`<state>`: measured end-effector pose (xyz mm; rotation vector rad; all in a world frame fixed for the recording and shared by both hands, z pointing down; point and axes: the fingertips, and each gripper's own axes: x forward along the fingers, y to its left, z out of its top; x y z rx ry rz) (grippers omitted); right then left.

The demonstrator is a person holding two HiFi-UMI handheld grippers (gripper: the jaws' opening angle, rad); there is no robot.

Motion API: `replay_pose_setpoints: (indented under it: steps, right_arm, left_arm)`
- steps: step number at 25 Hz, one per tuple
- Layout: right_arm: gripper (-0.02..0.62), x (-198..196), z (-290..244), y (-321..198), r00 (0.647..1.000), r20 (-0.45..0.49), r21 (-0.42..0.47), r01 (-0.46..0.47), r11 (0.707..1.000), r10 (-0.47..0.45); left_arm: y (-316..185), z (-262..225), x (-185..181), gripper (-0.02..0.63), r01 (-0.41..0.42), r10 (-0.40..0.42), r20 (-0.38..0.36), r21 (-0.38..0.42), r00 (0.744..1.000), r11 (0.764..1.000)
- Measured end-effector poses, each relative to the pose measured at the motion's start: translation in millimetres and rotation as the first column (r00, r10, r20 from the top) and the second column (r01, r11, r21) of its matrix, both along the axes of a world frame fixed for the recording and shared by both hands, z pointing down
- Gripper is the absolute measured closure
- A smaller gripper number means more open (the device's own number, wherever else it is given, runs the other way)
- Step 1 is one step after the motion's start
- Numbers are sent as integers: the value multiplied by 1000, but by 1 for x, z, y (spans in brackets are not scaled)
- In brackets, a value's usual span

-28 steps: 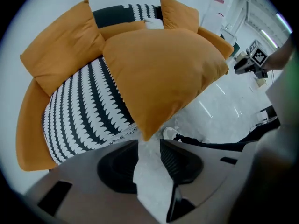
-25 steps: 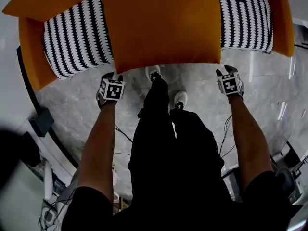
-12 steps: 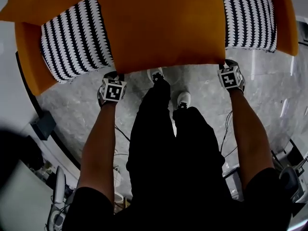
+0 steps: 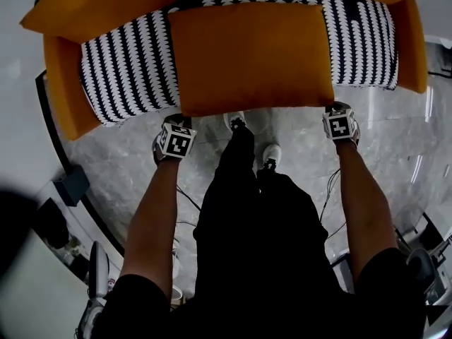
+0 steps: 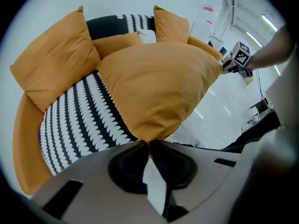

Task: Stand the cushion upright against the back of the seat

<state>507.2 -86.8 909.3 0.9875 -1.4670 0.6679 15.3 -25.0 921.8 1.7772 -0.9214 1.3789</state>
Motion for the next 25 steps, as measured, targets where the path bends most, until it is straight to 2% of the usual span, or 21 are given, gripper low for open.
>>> replay_pose_setpoints:
  steps: [7,13,16,20,25]
  right_arm:
    - [538,-3,-56,-25,996,40,44,-82,996,81]
    - [538,-10,-108,-65,990,72,124,-131,984,123]
    - [538,-14,-135,-81,989,78,156,-135,978,125]
    - [538,-16,-147,-90,973,114,139,-214,967,199]
    - [538,-23,-169,-110,956,171,156,-267,951,240]
  left_arm:
    - [-21,-52,-5,572,5,-5,-25,28,1000,1000]
    - [-44,-90,-10,574,103,-98,-79,62,992,993]
    - [-56,-108,-11,575,122,-115,-92,77,989,990]
    - [-83,-135,-18,575,171,-156,-127,118,980,978]
    - [-107,-157,-25,577,216,-192,-170,134,967,967]
